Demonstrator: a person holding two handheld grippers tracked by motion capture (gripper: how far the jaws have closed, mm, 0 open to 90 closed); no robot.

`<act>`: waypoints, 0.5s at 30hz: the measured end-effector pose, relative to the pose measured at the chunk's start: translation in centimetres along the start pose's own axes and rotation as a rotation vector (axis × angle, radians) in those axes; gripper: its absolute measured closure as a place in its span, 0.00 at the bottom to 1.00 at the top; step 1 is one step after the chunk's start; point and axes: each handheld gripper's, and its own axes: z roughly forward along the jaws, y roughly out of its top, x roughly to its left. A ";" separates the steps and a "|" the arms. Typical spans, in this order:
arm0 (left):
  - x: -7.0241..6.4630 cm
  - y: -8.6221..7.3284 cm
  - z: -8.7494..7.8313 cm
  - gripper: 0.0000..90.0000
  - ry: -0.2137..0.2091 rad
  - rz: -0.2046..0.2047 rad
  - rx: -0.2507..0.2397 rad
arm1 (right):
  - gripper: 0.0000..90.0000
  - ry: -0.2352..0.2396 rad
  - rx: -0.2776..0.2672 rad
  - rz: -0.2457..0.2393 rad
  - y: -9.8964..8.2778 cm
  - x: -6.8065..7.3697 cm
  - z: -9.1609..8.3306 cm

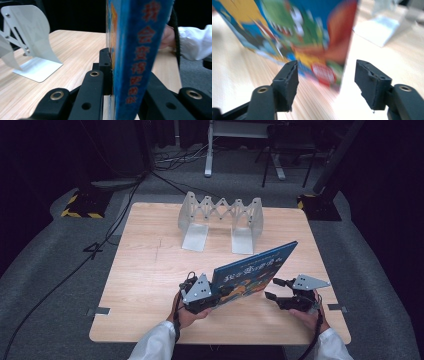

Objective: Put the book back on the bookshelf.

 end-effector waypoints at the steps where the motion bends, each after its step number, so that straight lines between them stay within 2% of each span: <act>1: 0.0 0.1 0.0 0.92 0.009 0.012 0.005 | 0.39 -0.018 0.015 0.003 -0.3 -0.2 0.0; 5: -0.2 0.3 -0.3 0.92 0.039 0.040 0.020 | 0.36 -0.047 0.050 0.045 -1.2 -1.2 0.3; 9: -0.1 0.6 -0.8 0.92 0.053 0.036 0.023 | 0.28 -0.077 0.101 0.072 -1.5 -1.6 0.7; 12: 0.3 0.6 -1.1 0.92 0.064 0.028 0.025 | 0.24 -0.096 0.155 0.055 -1.5 -1.4 1.3; 15: 0.6 0.7 -1.5 0.92 0.090 0.026 0.029 | 0.20 -0.120 0.241 0.002 -1.5 -0.7 2.2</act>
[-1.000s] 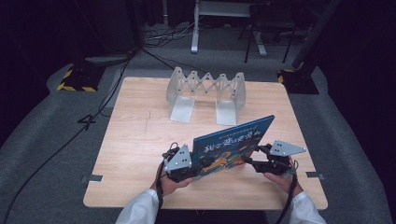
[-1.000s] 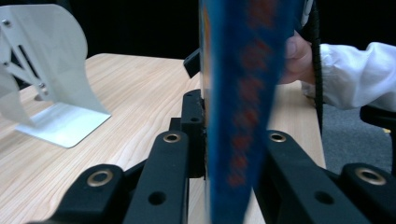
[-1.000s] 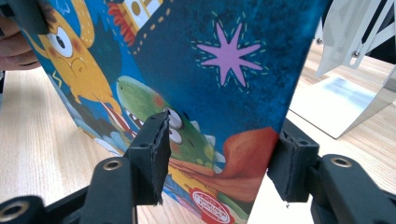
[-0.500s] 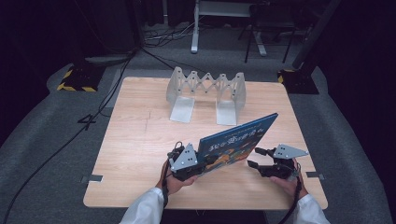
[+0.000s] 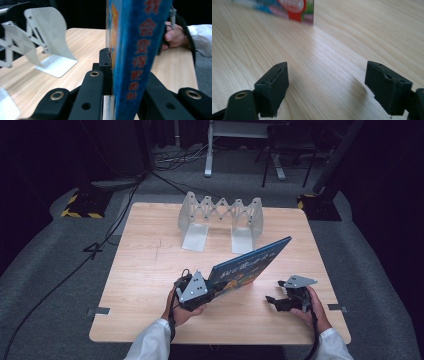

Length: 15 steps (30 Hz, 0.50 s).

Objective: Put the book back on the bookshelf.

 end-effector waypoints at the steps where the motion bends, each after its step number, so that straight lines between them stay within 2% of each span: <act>1: 0.1 0.0 -0.1 0.92 0.014 0.002 0.003 | 0.20 0.000 0.000 0.000 0.0 0.0 0.0; 5: 0.5 0.1 -0.6 0.92 0.077 0.021 0.017 | 0.20 0.031 0.003 0.019 -0.1 -0.2 0.1; 15: 1.8 -0.7 -2.7 0.92 0.157 0.004 0.019 | 0.20 0.046 0.004 0.027 -0.1 -0.3 0.2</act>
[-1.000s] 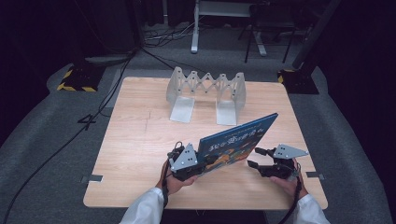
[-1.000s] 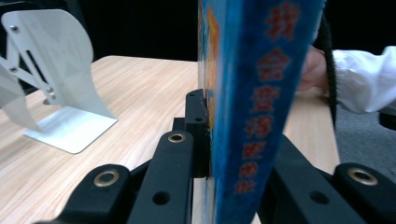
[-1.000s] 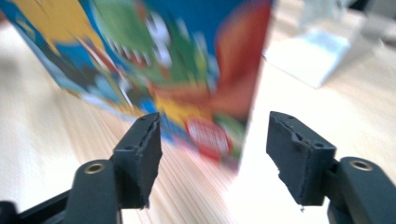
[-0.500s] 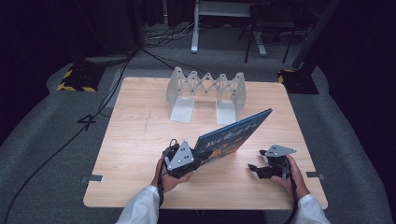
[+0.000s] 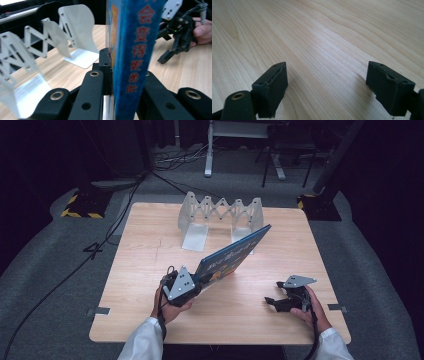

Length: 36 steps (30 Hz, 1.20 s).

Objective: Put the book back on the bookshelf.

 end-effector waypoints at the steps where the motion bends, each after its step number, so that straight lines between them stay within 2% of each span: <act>1: 0.1 0.0 -0.1 0.92 0.007 -0.002 0.001 | 0.20 0.000 0.001 0.001 0.0 0.0 0.0; 11: 1.8 -0.2 -1.9 0.92 0.108 0.004 0.019 | 0.20 -0.001 0.001 0.001 0.0 0.0 0.0; 14: 2.2 -0.1 -2.2 0.92 0.163 0.028 0.044 | 0.19 -0.002 0.001 0.001 0.0 0.0 0.0; 16: 2.3 0.0 -2.4 0.92 0.204 0.058 0.070 | 0.19 -0.004 0.002 0.001 0.0 0.0 0.0; 18: 2.7 0.1 -2.6 0.92 0.227 0.085 0.094 | 0.18 -0.006 0.003 0.001 0.0 0.0 0.0; 19: 2.9 0.2 -2.7 0.92 0.235 0.083 0.095 | 0.18 -0.006 0.003 0.002 0.0 0.0 0.0; 23: 3.3 0.4 -3.1 0.92 0.288 0.121 0.127 | 0.18 -0.005 0.003 0.002 0.0 0.0 0.0; 28: 3.9 0.7 -3.3 0.92 0.304 0.109 0.126 | 0.18 -0.007 0.003 0.002 0.0 0.0 0.0; 29: 4.0 0.8 -3.2 0.92 0.320 0.117 0.130 | 0.18 -0.007 0.003 0.002 0.0 0.0 0.0; 36: 5.5 2.0 -2.3 0.92 0.337 0.149 0.161 | 0.18 -0.010 0.000 -0.008 0.0 0.1 0.0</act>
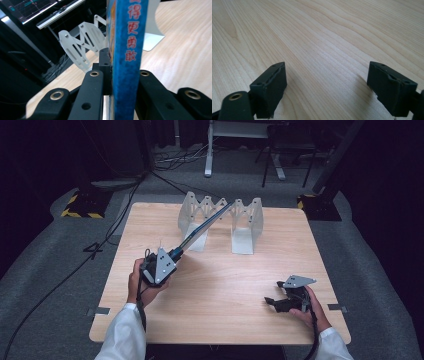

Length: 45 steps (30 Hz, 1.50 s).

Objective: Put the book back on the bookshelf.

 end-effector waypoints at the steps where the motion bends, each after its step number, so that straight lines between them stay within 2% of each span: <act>1: 0.2 0.2 0.3 0.92 0.002 0.002 0.001 | 0.18 0.000 0.002 0.000 0.0 0.0 0.0; 4: 0.7 0.7 1.0 0.92 0.012 -0.002 -0.001 | 0.18 0.000 0.002 0.000 0.0 0.0 0.0; 8: 1.7 1.0 2.3 0.92 0.032 -0.064 -0.028 | 0.18 0.002 0.002 -0.001 0.0 0.0 0.0; 12: 2.7 1.2 3.5 0.92 0.016 -0.117 -0.055 | 0.18 0.007 0.002 -0.005 0.0 0.0 0.0; 17: 3.1 1.1 5.0 0.92 0.025 -0.182 -0.069 | 0.18 0.021 -0.001 -0.023 0.0 0.1 0.0; 20: 3.3 0.5 5.7 0.92 0.027 -0.232 -0.075 | 0.18 0.025 -0.001 -0.022 0.0 0.1 0.0; 21: 3.2 0.3 6.0 0.92 0.032 -0.260 -0.095 | 0.18 0.027 0.000 -0.023 0.0 0.1 0.0; 23: 3.3 0.2 6.0 0.92 0.033 -0.270 -0.100 | 0.18 0.028 0.000 -0.022 0.0 0.1 0.0; 26: 3.2 -0.4 6.2 0.92 0.035 -0.317 -0.124 | 0.18 0.029 0.003 -0.022 0.0 0.0 0.0; 35: 2.7 -2.4 6.1 0.91 0.049 -0.381 -0.131 | 0.18 0.031 0.003 -0.015 0.0 0.0 0.0; 37: 2.8 -3.2 6.1 0.91 0.053 -0.433 -0.143 | 0.18 0.031 0.003 -0.014 0.0 0.0 0.0; 38: 2.9 -3.5 6.2 0.91 0.057 -0.459 -0.141 | 0.18 0.031 0.003 -0.014 0.0 0.0 0.0; 41: 3.1 -4.1 6.4 0.91 0.068 -0.492 -0.125 | 0.18 0.032 0.004 -0.014 0.0 0.0 0.0; 42: 3.2 -4.4 6.6 0.91 0.065 -0.526 -0.125 | 0.18 0.032 0.004 -0.014 0.0 0.0 0.0; 45: 3.1 -4.7 7.2 0.91 0.065 -0.520 -0.092 | 0.18 0.032 0.005 -0.014 0.0 0.0 0.0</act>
